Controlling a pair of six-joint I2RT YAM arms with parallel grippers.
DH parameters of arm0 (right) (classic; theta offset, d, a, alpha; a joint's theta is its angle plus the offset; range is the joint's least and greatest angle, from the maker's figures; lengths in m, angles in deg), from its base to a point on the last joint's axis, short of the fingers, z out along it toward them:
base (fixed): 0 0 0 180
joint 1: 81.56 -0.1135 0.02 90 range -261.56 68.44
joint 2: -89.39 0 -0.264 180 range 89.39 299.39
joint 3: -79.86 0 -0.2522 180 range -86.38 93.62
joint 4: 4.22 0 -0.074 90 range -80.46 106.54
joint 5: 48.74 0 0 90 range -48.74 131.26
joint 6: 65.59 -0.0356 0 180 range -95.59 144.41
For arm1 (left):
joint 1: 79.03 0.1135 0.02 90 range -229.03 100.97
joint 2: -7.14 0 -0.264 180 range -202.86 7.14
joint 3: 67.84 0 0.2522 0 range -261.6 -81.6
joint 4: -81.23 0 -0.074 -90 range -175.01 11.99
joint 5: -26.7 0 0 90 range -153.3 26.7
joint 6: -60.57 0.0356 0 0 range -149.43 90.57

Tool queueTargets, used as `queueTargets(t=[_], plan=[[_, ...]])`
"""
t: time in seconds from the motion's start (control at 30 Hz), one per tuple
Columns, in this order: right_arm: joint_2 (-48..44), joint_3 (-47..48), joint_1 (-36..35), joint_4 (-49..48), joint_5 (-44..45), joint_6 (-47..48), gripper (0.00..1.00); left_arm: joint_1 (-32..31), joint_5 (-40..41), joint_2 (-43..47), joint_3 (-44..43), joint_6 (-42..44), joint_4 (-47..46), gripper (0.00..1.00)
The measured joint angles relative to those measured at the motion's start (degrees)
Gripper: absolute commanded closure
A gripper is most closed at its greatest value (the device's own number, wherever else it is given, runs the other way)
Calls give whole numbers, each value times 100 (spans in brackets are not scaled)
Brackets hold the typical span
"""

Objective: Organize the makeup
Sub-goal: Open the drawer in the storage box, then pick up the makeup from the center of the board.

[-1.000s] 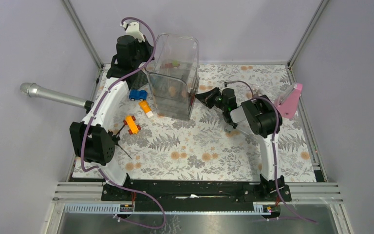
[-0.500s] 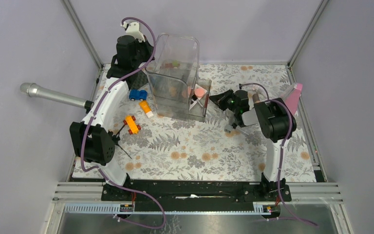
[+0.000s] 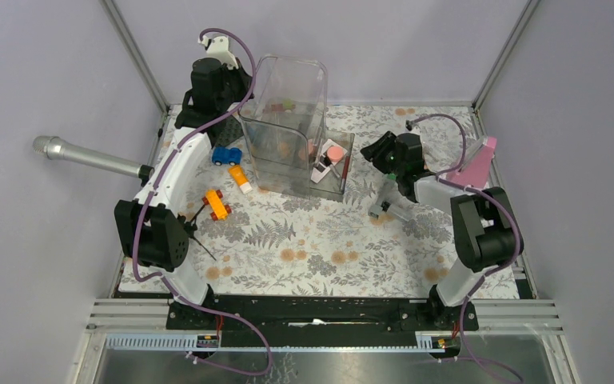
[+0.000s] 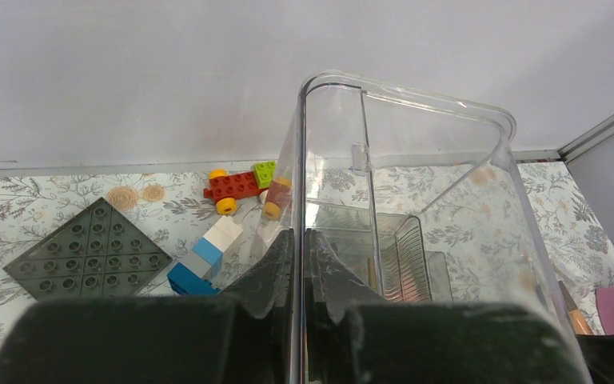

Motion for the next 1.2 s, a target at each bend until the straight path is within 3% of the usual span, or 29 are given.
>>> queueTargets(t=[0.33, 0.5, 0.73, 1.0, 1.2], plan=[[-595, 216, 28, 2483, 1388, 1019, 40, 0, -4, 0, 0, 0, 2, 94], [-785, 271, 96, 3169, 2011, 1279, 32, 0, -4, 0, 0, -2, 0, 94], [-688, 1014, 710, 3860, 2315, 1749, 30, 0, -7, 0, 0, -2, 2, 94], [885, 3318, 1353, 4284, 2006, 2398, 33, 0, -9, 0, 0, -4, 2, 94], [2028, 4127, 1790, 4542, 1349, 2983, 29, 0, -9, 0, 0, -4, 2, 94]])
